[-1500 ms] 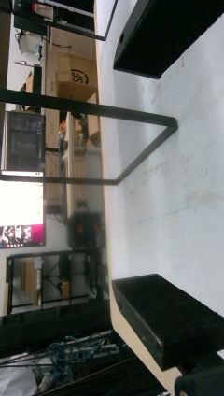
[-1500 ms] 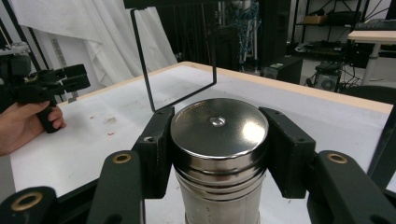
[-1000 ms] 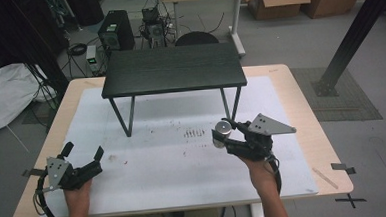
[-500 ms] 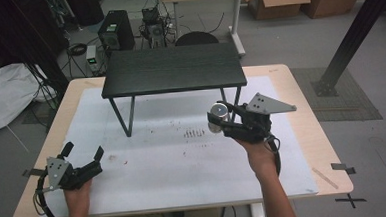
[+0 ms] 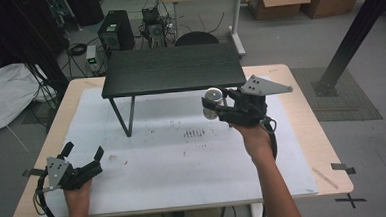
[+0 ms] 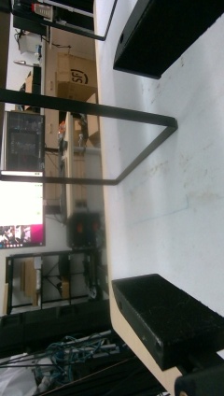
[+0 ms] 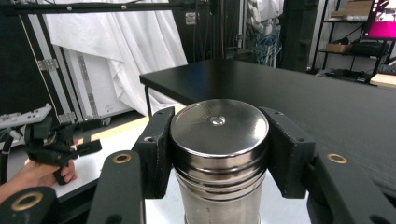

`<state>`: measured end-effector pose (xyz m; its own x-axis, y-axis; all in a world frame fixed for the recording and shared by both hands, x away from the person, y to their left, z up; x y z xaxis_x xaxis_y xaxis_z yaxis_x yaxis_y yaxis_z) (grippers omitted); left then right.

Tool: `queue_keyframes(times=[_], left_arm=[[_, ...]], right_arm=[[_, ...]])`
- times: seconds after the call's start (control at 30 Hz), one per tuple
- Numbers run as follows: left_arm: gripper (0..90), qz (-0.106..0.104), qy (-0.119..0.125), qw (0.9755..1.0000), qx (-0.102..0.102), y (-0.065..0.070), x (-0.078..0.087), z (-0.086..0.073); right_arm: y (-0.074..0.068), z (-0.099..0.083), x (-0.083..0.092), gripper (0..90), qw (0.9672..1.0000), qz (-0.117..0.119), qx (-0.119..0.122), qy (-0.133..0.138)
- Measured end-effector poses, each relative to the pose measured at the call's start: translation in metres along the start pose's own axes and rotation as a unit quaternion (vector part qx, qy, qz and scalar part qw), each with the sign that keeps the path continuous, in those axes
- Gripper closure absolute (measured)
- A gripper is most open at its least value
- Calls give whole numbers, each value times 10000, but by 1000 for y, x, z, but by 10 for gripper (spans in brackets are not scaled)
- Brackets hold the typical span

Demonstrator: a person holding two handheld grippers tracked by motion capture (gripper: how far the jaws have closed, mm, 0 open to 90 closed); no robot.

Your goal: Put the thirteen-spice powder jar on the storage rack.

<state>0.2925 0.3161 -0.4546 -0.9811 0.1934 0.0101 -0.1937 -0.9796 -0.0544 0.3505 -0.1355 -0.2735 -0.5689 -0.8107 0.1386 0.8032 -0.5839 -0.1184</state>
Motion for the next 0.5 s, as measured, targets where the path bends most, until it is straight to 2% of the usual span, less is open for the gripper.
queue_keyframes(times=[0.5], left_arm=[[4,-1,-4,10000,4,0,0,0]], right_arm=[[9,38,-24,485,9998,29,175,54]])
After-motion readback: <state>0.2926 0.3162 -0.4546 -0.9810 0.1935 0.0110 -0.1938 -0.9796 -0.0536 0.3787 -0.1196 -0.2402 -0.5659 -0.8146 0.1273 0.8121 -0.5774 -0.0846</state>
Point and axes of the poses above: each handheld gripper's, and its own axes: x roughly backward along the jaws, z roughly out of its top, y roughly to its right, the point moved 3 cm from there along -x, roughly forward along the jaws, and after that the axes turned 4 degrees about -x, right-handed, at the moved point
